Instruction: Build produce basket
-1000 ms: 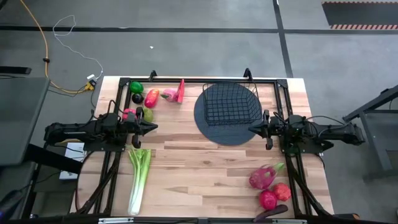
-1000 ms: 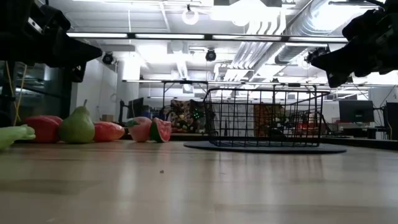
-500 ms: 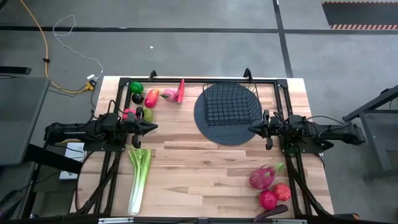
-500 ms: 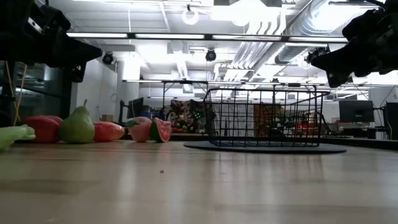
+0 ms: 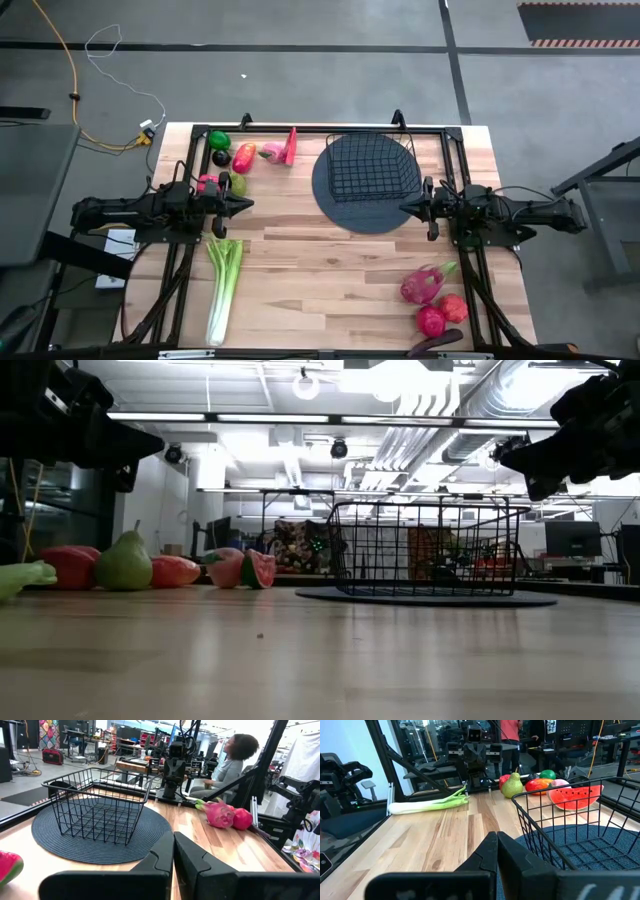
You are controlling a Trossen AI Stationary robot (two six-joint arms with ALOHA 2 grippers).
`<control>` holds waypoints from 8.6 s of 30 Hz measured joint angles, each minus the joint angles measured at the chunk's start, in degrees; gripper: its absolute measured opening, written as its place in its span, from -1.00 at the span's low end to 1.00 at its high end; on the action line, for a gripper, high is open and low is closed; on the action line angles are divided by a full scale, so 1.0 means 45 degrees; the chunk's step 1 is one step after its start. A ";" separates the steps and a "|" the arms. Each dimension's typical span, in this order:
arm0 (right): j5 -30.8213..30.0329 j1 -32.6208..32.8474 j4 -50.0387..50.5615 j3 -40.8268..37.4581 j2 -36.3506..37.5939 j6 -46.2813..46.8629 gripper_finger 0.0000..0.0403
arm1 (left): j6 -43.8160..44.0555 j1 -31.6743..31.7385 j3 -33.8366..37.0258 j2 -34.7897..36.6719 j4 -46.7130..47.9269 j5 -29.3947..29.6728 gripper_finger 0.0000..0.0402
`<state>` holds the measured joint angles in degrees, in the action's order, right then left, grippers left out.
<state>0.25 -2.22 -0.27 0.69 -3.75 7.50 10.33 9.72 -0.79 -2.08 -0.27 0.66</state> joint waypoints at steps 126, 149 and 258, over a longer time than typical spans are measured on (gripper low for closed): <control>0.0000 0.0001 0.0004 0.0000 0.0001 0.0000 -1.00 | 0.0000 0.0001 -0.0002 -0.0001 0.0000 -0.0002 -1.00; 0.0000 0.0001 0.0001 0.0000 0.0001 -0.0004 -1.00 | 0.0000 0.0000 0.0002 -0.0002 0.0000 -0.0002 -1.00; 0.0001 0.0001 0.0003 0.0000 0.0002 -0.0001 -1.00 | 0.9154 0.3970 -0.9862 -1.2138 1.1632 0.3292 -0.56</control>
<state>0.25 -2.21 -0.26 0.69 -3.74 7.50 51.52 27.58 -45.16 -56.70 52.07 15.47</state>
